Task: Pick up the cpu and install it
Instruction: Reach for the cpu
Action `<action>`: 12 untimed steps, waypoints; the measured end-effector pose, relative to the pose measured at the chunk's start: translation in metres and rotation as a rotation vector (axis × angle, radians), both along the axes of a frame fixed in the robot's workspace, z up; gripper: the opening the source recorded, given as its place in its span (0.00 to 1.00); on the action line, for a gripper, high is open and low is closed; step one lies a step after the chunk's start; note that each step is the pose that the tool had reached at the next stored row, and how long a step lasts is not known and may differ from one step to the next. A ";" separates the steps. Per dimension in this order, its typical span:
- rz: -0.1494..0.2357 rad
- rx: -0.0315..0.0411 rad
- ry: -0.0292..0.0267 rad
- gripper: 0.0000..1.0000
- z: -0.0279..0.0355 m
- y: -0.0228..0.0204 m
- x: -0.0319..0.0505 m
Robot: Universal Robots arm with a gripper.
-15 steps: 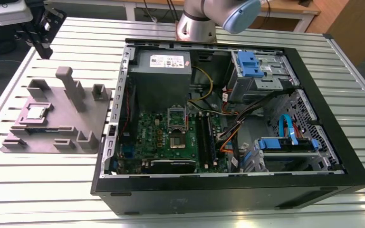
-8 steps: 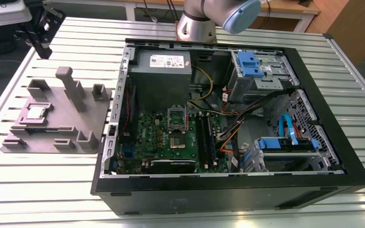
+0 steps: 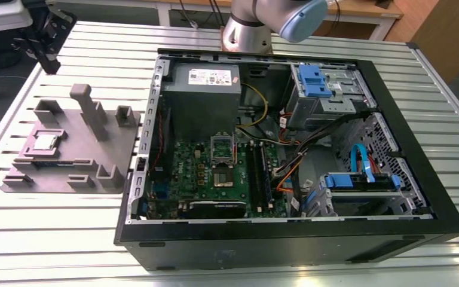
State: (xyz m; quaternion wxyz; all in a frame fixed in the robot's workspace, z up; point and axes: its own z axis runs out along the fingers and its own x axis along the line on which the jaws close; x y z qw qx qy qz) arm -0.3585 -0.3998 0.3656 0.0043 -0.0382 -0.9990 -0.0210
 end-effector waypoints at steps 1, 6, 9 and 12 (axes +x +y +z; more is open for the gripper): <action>0.000 0.0000 0.0000 0.11 0.0000 0.0000 -0.0009; 0.000 0.0000 0.0000 0.11 0.0000 0.0000 -0.0031; 0.000 0.0000 0.0000 0.11 0.0000 0.0000 -0.0034; 0.000 -0.0001 0.0001 0.11 0.0000 0.0000 -0.0040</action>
